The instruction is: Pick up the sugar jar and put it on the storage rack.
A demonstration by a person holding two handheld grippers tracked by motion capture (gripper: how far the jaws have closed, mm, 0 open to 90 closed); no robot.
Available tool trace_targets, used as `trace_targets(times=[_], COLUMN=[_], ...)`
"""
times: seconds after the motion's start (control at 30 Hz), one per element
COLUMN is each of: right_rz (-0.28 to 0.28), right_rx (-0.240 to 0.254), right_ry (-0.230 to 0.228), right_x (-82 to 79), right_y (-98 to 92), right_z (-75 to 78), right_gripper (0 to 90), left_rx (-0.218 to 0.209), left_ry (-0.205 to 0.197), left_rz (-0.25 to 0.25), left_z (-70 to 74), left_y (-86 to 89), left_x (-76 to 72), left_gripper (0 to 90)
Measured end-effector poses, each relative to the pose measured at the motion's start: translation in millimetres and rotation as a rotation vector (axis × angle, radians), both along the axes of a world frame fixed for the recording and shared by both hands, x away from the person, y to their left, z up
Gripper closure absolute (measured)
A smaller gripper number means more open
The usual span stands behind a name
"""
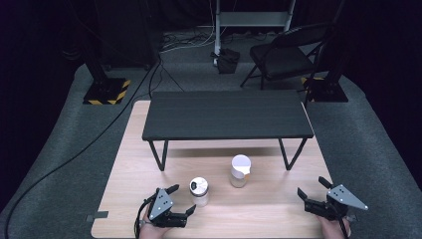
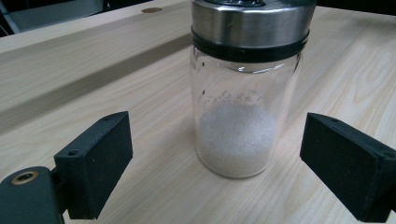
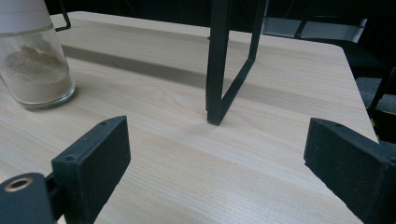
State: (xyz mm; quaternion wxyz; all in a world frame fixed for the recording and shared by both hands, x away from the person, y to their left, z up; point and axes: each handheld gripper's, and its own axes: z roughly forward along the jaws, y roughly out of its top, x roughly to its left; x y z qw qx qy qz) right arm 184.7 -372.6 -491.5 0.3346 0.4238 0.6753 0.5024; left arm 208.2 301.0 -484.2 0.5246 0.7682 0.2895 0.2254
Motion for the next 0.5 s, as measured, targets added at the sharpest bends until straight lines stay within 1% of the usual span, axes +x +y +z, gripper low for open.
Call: trace_targets(times=[0.17, 0.5], right_rz=[0.002, 0.004], right_rx=[-0.001, -0.002], right_ry=[0.0, 0.001], right_x=[0.1, 0.2], right_y=[0.2, 1.2], right_z=[0.0, 0.3], right_gripper=[6.3, 6.4], left_rx=[0.003, 0.005], left_ry=[0.0, 0.003], left_rz=[-0.015, -0.021], left_z=[0.3, 0.9], left_y=[-7.0, -14.6], left_x=[3.3, 6.5], left_gripper=[9.3, 9.3])
